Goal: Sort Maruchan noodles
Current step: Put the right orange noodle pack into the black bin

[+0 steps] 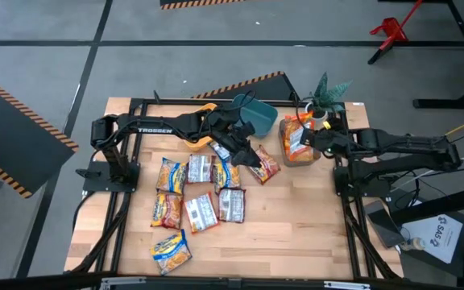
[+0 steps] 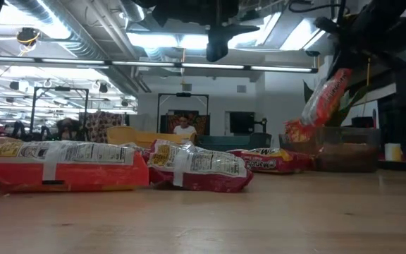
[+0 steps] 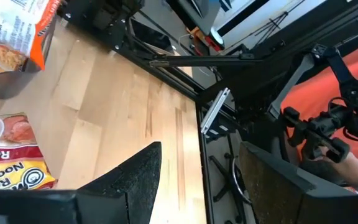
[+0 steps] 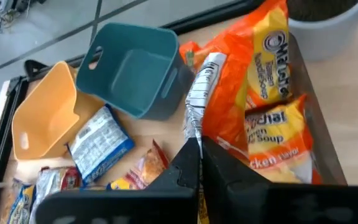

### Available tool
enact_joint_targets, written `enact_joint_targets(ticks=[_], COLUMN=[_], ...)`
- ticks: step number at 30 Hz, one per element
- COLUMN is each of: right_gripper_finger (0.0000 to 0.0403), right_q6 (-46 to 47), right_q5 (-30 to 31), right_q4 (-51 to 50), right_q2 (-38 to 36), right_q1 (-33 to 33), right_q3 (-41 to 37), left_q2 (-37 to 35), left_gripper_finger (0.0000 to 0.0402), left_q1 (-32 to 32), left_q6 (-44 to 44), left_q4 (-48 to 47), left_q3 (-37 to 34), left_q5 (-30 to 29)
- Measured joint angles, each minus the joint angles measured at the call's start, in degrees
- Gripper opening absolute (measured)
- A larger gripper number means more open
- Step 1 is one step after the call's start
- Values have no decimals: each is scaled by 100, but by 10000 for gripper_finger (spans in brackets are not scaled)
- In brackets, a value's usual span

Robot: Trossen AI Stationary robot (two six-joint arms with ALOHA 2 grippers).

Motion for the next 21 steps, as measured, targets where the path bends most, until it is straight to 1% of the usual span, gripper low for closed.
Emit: enact_joint_targets(ticks=[4, 11, 14, 17, 21], right_gripper_finger=[0, 0, 0, 0, 0], right_q6=[-308, -749, -918, -1094, -1156], right_q5=[-209, -529, -652, -740, -745], right_q4=[34, 25, 198, 400, 341], right_q2=[26, 289, 328, 323, 328], right_q1=[-334, -667, -785, -897, -1006], right_q3=[0, -2, -2, -2, -2], left_q2=[0, 0, 0, 0, 0], left_gripper_finger=[210, 210, 210, 210, 210], left_q1=[0, 0, 0, 0, 0], left_q6=[2, 2, 2, 2, 4], left_q4=[0, 0, 2, 1, 3], left_q3=[0, 0, 0, 0, 0], left_q5=[-41, -167, -187, -189, -195])
